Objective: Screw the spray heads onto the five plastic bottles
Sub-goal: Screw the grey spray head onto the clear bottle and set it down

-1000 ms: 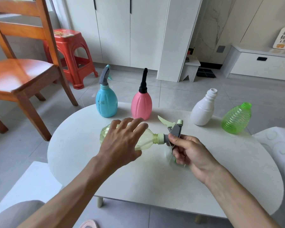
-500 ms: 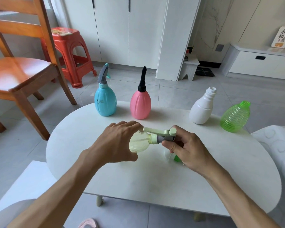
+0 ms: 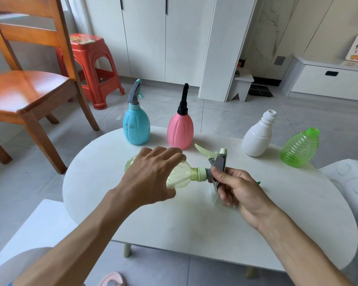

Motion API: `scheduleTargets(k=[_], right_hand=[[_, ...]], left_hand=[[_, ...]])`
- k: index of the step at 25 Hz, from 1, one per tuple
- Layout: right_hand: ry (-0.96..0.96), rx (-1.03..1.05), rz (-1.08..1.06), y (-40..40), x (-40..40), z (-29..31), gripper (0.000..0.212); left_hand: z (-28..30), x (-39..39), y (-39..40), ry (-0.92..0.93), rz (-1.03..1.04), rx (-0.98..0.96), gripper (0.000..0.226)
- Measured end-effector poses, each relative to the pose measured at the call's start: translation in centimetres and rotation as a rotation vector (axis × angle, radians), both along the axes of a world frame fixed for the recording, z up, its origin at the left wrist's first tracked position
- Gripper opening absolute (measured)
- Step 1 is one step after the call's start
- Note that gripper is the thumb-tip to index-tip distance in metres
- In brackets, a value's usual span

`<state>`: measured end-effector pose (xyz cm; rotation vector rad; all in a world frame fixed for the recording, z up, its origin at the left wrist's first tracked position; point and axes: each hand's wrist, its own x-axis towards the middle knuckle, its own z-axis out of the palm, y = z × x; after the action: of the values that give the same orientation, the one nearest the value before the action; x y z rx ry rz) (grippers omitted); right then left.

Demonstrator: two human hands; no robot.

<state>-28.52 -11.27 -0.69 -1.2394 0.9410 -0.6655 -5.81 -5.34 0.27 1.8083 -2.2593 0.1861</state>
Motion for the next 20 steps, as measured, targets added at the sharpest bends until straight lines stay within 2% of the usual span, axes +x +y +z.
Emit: scheduleTargets(k=[1,3,5,9,12,14,16,17,18,20], right_hand=[[-0.009,0.079,-0.020,-0.2,0.0,0.0,0.030],[-0.015,0.086,-0.030,-0.2,-0.1,-0.2,0.031],[-0.016,-0.064,-0.027,0.2,0.1,-0.4,0.022],[0.130,-0.446,0.013,0.3,0.1,-0.7,0.005],[0.202,-0.571,0.043,-0.1,-0.5,-0.5,0.013],[0.329,-0.717,0.048,-0.2,-0.8,-0.3,0.010],[0.495,-0.911,0.071,-0.2,-0.8,-0.5,0.024],[0.512,-0.949,0.072,-0.1,-0.6,-0.6,0.027],[0.462,-0.915,0.057,0.1,-0.4,-0.8,0.025],[0.199,-0.578,0.000,0.5,0.1,-0.8,0.020]], left_hand=[[-0.1,-0.3,0.0,-0.015,0.009,-0.015,0.068],[-0.3,-0.6,0.0,-0.032,0.035,-0.016,0.067],[-0.2,-0.4,-0.2,-0.031,0.057,0.004,0.067],[0.1,0.1,-0.7,-0.042,0.022,0.053,0.073],[0.0,0.3,-0.6,-0.023,-0.001,0.075,0.074],[-0.1,0.5,-0.5,-0.005,-0.011,0.109,0.073],[0.0,0.7,-0.5,0.026,-0.010,0.155,0.073],[0.0,0.8,-0.4,0.032,-0.007,0.169,0.073],[0.0,0.9,-0.3,0.031,-0.003,0.170,0.073],[0.0,0.8,-0.2,0.012,0.005,0.136,0.072]])
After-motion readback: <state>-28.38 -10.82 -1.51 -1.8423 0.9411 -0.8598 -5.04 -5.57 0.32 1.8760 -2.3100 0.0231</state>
